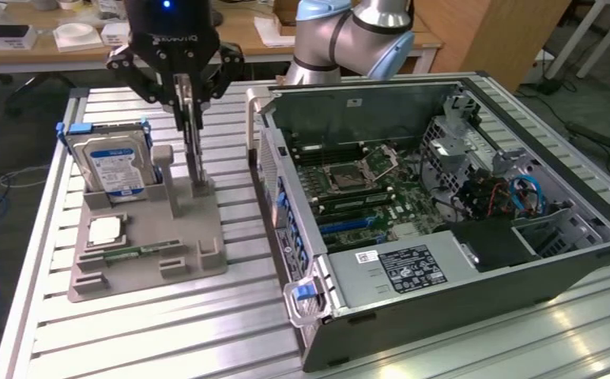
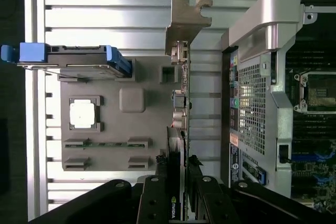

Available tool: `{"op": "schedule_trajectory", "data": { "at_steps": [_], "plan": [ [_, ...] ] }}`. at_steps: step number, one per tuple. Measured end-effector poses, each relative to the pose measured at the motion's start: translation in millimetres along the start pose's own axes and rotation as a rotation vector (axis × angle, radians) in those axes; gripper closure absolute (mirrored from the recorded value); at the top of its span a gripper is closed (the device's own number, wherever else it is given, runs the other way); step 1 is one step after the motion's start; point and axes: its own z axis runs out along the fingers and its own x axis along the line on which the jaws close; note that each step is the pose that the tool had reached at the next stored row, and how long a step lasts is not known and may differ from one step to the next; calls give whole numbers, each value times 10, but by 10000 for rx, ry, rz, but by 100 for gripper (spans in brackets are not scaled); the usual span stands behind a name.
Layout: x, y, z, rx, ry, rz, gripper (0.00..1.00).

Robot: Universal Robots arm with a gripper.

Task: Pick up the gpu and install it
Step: 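Pick up the gpu and move the gpu toward the slot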

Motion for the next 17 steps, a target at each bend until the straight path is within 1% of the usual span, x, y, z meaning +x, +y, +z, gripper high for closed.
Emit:
{"op": "schedule_trajectory", "data": {
  "at_steps": [13,15,17],
  "plan": [
    [-3,15,-293,0,0,2,74],
    [-5,16,-330,0,0,6,74],
    [-8,17,-340,-2,-3,18,74]
  ]
}}
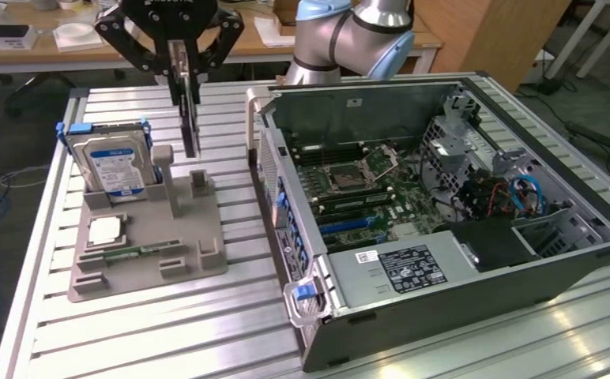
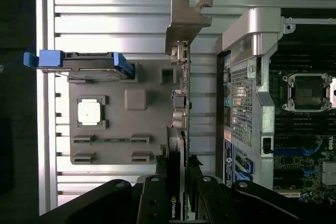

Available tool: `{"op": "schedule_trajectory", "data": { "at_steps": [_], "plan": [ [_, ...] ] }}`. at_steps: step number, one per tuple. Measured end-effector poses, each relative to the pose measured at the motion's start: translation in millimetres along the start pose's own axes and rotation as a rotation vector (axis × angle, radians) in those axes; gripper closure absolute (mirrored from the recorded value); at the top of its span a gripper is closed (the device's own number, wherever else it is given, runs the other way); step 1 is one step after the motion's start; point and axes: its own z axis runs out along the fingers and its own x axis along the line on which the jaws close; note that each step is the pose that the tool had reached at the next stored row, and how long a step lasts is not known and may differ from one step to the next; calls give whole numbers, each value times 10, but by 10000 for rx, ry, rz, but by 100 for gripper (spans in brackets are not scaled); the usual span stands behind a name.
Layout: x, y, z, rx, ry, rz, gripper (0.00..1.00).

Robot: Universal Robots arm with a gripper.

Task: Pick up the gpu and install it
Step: 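Pick up the gpu and move the gpu toward the slot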

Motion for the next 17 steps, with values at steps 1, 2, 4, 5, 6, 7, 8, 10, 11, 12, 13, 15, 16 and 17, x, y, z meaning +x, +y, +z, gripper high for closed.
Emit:
{"op": "schedule_trajectory", "data": {
  "at_steps": [1,2,4,5,6,7,8,10,11,12,13,15,16,17],
  "plan": [
    [-10,0,-1,1,1,4,74],
    [-21,0,-1,1,1,9,74],
    [-74,2,-2,0,2,13,74],
    [-108,2,-1,-2,3,12,74],
    [-140,3,-1,-2,2,13,74],
    [-170,4,-1,-2,2,14,74],
    [-198,5,-1,-3,1,15,74],
    [-257,6,-1,-2,1,16,74],
    [-290,7,-2,-1,2,16,74],
    [-320,7,-2,-2,2,16,74],
    [-349,7,-2,-1,2,15,74],
    [-409,9,-2,-1,2,17,74],
    [-440,10,-2,-3,1,17,74],
    [-470,10,-3,-2,2,18,74]
  ]
}}
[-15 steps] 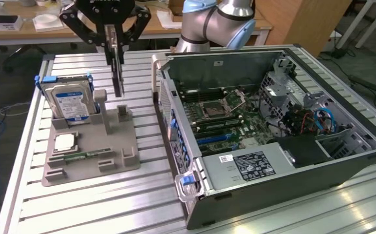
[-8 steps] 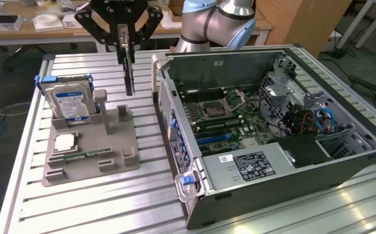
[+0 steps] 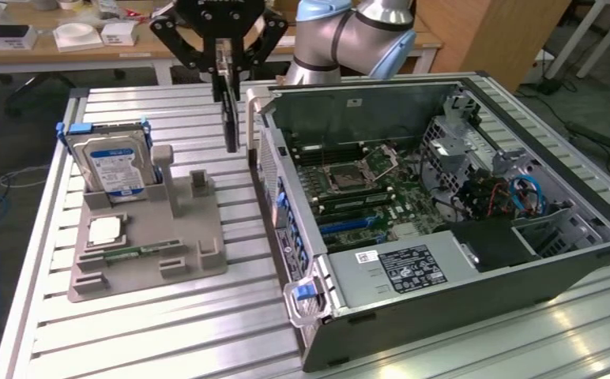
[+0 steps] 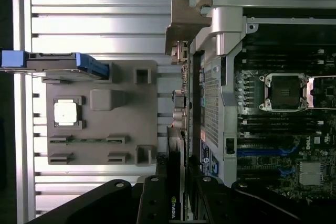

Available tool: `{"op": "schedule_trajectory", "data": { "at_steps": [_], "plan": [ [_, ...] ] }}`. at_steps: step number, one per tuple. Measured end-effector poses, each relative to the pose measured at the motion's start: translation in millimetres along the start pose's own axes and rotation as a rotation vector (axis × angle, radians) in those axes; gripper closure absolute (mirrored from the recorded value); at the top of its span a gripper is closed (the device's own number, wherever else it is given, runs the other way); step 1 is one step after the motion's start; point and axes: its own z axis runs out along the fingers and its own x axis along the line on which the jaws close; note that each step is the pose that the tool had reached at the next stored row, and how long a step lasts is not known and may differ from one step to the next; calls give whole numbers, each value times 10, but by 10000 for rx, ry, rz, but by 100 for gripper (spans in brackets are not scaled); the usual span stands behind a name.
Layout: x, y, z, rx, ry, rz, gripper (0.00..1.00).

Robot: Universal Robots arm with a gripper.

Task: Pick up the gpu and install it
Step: 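Pick up the gpu and move the gpu toward the slot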

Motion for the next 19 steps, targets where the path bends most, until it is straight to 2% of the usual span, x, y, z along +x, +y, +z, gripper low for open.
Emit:
{"op": "schedule_trajectory", "data": {
  "at_steps": [19],
  "plan": [
    [-516,11,-8,1,4,0,74]
  ]
}}
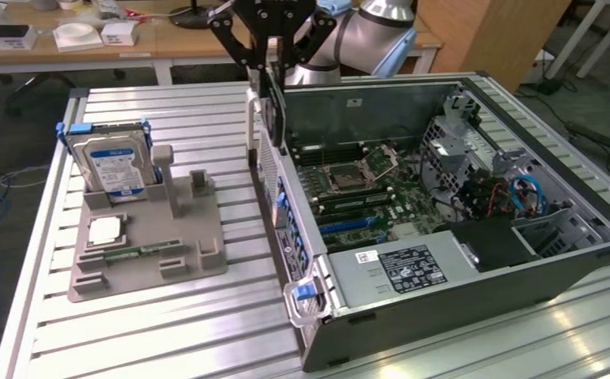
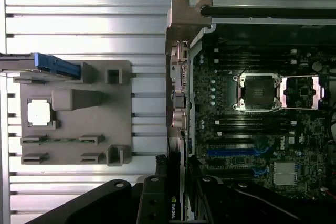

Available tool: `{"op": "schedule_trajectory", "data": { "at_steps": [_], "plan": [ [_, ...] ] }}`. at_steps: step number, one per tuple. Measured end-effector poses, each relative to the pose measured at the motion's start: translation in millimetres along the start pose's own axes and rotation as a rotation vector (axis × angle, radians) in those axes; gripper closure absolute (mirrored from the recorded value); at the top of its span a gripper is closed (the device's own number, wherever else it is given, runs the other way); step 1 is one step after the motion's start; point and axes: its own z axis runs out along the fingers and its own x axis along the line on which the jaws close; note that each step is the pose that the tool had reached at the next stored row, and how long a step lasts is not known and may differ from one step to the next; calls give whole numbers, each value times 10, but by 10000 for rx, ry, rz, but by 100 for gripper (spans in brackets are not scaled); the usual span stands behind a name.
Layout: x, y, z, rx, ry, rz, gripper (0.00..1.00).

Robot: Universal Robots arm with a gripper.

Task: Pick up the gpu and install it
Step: 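Pick up the gpu and move the gpu toward the slot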

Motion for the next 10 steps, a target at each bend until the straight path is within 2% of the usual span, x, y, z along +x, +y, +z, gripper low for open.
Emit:
{"op": "schedule_trajectory", "data": {
  "at_steps": [10],
  "plan": [
    [-260,5,-7,0,5,6,74]
  ]
}}
